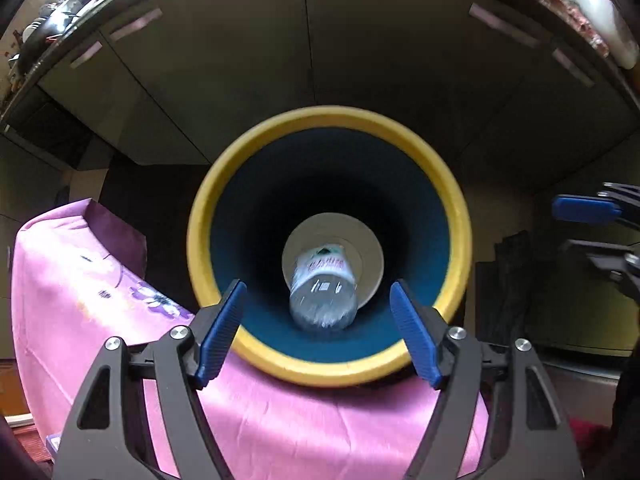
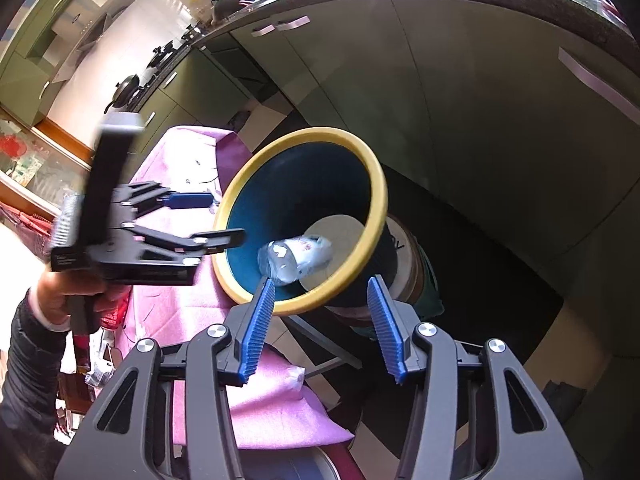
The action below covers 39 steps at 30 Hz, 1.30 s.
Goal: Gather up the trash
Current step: 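Carry the water bottle over the bin and open the left gripper, then grasp the blue box with the right gripper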
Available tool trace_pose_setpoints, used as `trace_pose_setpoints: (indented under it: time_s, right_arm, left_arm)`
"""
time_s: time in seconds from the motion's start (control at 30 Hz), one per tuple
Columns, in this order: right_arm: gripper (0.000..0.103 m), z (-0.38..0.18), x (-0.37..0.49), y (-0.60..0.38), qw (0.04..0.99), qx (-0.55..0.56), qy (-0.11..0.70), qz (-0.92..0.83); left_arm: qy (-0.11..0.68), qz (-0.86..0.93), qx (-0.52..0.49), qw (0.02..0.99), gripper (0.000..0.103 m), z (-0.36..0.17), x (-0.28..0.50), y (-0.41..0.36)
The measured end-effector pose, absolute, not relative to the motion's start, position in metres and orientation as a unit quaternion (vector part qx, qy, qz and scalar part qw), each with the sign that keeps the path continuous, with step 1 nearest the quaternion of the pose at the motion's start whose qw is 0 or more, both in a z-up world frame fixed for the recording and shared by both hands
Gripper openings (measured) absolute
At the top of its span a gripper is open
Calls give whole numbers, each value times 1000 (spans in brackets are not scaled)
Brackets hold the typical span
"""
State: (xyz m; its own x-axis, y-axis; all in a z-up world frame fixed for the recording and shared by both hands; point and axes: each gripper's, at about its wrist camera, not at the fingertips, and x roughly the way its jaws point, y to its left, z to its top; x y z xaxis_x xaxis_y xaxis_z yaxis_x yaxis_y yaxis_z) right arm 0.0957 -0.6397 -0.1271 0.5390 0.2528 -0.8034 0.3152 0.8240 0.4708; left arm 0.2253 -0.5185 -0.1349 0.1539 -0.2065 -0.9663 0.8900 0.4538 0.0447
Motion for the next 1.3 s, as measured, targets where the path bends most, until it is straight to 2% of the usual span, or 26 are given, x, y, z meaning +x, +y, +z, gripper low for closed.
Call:
trace_pose_setpoints:
  time_s: [0.3,0.47,0.73,0.83,0.97,1.0,1.03,1.13,1.3]
  right_arm:
    - [49,-122,128,-594,826,257,501,24]
    - [49,-115,159,-553,825,224,516,62]
    - [49,-94,226,-447,815,142,542,152]
    - [56,-80,258,-400,813,105,533,211]
    - [58,-70,307,-326,794,41,527,301]
    - [63,-69,318,-303,789,14,521,325]
    - [74,-68,327,-283,786,-17,512,345]
    - [88,-69,347,-233,786,-102,481,374]
    - [98,-85,372,-179,767,-229,440,407]
  left_arm:
    - [468,-427,226,740,78,-36,208,-386]
    - [446,-390,166,789,80,-13,217,-298]
    - [422,-284,88,856,80,-12,225,-154]
    - [422,-252,65,869,82,-11,225,-110]
    - [435,-223,51,871,83,-19,214,-68]
    - [437,-220,50,871,83,-20,212,-60]
    - [439,-216,48,871,83,-22,208,-53]
    - [442,-213,44,870,83,-25,198,-45]
    - [450,-210,44,867,83,-32,191,-42]
